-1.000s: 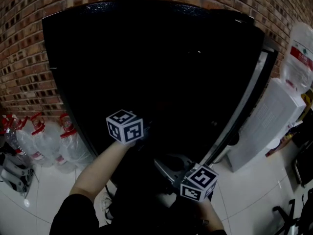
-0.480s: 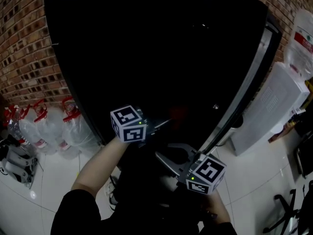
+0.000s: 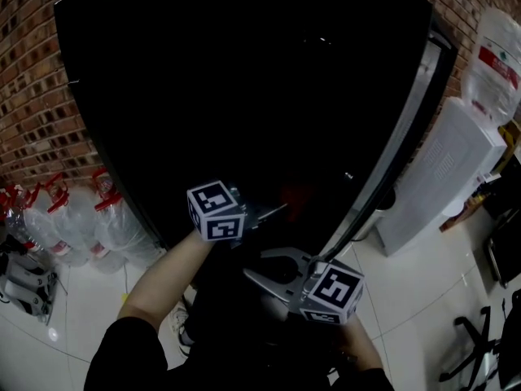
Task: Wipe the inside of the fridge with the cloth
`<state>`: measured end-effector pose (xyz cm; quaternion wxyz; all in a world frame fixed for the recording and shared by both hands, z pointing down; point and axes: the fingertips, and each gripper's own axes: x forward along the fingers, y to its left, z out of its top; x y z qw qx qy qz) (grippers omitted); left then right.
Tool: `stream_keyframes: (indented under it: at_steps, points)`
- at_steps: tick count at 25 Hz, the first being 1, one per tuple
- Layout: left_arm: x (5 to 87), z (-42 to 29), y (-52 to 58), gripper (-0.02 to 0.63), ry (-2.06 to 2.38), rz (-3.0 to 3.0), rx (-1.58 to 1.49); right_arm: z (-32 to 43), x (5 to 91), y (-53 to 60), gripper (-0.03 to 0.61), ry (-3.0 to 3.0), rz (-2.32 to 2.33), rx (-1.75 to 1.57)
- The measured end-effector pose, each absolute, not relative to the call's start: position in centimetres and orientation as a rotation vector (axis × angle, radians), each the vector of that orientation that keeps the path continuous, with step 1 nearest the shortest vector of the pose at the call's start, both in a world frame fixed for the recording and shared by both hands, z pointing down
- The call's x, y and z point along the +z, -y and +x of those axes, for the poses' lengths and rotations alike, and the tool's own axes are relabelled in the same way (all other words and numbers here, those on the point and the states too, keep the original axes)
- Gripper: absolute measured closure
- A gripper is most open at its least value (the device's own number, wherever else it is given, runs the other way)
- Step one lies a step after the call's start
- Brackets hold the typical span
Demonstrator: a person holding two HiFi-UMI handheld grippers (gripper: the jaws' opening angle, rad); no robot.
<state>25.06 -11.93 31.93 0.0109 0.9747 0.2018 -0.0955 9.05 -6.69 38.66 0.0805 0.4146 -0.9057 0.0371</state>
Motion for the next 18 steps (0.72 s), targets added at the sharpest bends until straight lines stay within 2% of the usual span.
stream_keyframes:
  at_steps: [18]
  points:
    - [32.5,28.5,21.6,0.557,-0.221,3.130,-0.301,10.1,40.5,12.4,0.532,2.757,1.246,0.206]
